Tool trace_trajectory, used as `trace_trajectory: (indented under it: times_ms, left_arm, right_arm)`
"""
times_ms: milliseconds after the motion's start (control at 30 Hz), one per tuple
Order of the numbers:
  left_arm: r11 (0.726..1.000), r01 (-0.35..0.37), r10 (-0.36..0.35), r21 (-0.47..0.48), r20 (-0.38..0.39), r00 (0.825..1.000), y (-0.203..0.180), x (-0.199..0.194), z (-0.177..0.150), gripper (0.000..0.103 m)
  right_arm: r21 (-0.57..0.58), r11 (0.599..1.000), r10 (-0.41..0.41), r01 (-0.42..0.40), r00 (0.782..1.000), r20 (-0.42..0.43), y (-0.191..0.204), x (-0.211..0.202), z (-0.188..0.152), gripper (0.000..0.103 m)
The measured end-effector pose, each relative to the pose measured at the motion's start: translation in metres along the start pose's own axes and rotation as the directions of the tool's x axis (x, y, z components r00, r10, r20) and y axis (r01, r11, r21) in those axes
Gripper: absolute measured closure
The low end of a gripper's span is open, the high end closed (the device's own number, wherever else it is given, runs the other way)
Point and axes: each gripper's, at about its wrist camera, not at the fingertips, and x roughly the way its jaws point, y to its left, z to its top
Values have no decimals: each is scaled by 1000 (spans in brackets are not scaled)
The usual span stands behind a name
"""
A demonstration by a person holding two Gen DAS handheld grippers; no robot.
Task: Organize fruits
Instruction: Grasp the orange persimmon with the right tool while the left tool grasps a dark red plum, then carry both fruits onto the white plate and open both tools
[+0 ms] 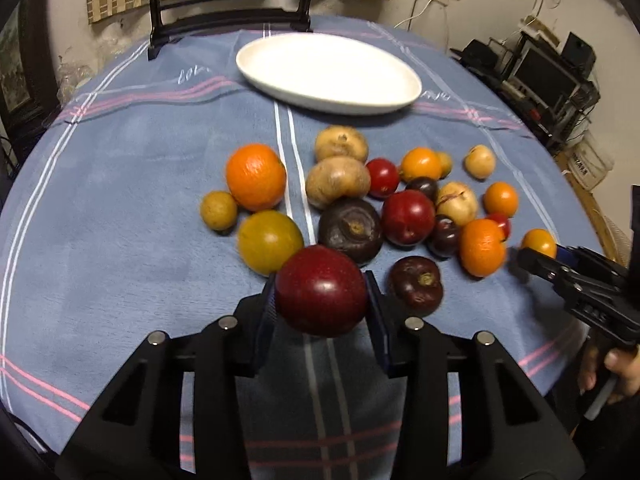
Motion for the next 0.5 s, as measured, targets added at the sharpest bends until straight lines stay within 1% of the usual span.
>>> trace_trajectory:
  times_ms: [67,167,233,300,400,467,500]
  left_arm:
    - [1000,3,-3,6,17,1000,5,-10,6,62]
    - [999,-28,25,39,66,998,8,-24,23,62]
    - [997,-56,51,58,95,994,9,-28,40,62]
    - [995,-61,51,79,123,991,10,-28,59,62]
    - [993,-78,64,86,152,986,8,-14,98,62]
    - [993,-90,77,73,167,983,8,1,123,61]
    - [994,-84,73,64,160,984,9,13,136,61]
  right_arm:
    - [-9,1000,5,-5,1000,11,1,-5,3,63]
    - [-34,999,19,-18,999,44,5,-14,18,63]
    - [-65,998,16,-11,997,76,10,-20,35,63]
    - [-98,995,26,-15,993,112,19,-24,58,63]
    - [-148,989,48,-28,990,135,31,-13,94,63]
    - [-170,985,51,-31,991,120,37,8,121,63]
    - [-176,984,49,-29,993,110,39,20,134,63]
